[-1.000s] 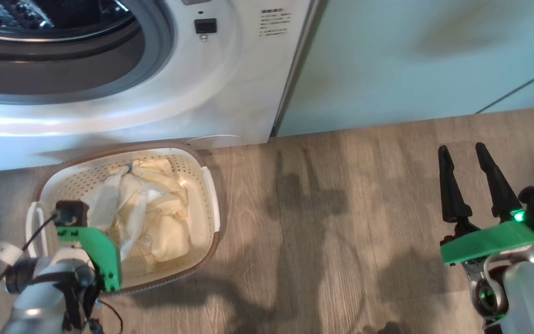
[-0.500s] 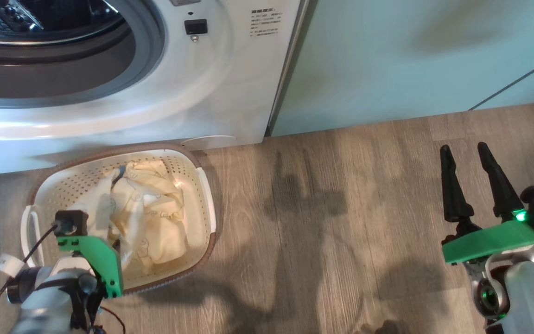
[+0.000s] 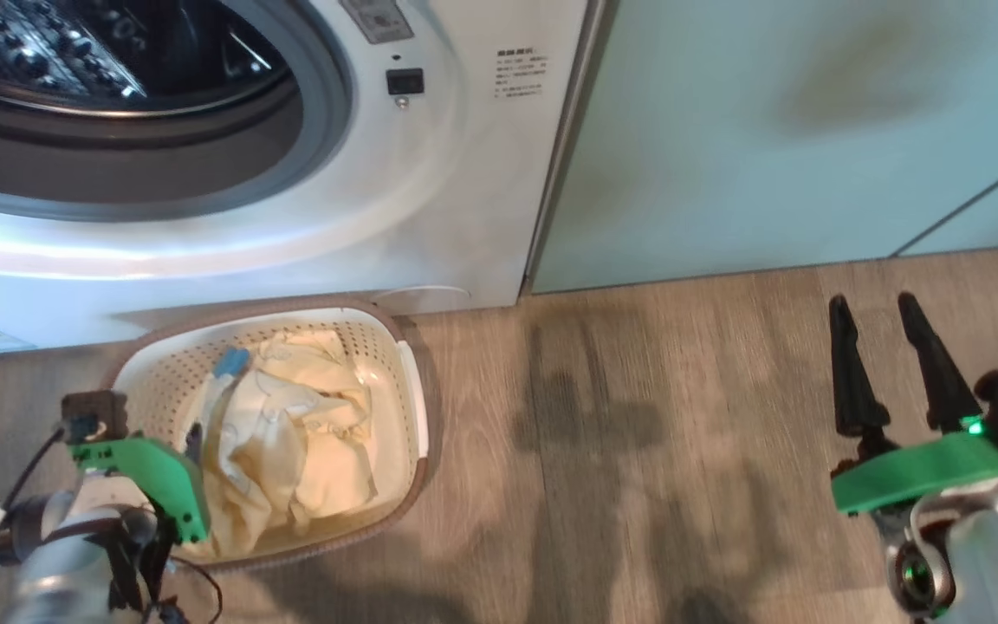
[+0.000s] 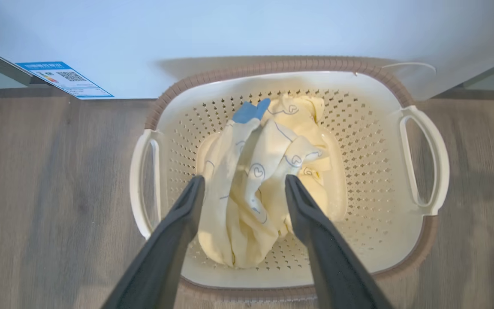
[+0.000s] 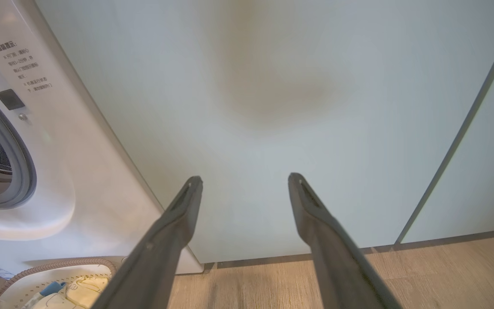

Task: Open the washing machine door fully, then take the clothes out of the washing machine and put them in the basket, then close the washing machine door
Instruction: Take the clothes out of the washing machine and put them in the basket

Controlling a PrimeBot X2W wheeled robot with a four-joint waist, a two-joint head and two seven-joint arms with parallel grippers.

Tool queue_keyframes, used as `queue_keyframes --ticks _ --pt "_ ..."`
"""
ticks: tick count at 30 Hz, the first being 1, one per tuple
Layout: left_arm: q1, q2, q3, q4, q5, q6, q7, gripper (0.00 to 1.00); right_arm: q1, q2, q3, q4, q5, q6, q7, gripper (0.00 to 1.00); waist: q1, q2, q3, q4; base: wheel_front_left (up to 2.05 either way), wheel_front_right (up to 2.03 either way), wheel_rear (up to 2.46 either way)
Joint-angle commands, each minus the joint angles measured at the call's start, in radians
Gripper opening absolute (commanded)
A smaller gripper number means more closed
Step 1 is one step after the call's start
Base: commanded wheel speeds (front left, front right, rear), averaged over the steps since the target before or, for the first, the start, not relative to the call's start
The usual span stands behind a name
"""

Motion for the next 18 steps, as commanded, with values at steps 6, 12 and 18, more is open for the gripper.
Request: queue_keyframes --ticks 6,12,18 --pt "-0.008 0.080 0.076 -0.149 -0.011 -0.027 -0.032 1.00 0.045 -0.016 0.006 -0.017 -0.008 0.004 -0.010 1.00 0.0000 0.0000 -0.089 0.034 0.00 0.00 0.00" --pt "0.105 0.097 0.174 -0.390 0.057 -0.022 -0.032 1.00 0.089 -0.027 -0.009 -0.011 -0.010 0.004 -0.010 1.00 0.0000 0.0000 -0.170 0.053 0.00 0.00 0.00" --pt "0.287 0.065 0.325 -0.623 0.144 -0.011 -0.032 1.00 0.152 -0.045 -0.027 -0.008 -0.013 0.004 -0.010 1.00 0.0000 0.0000 -0.269 0.076 0.00 0.00 0.00"
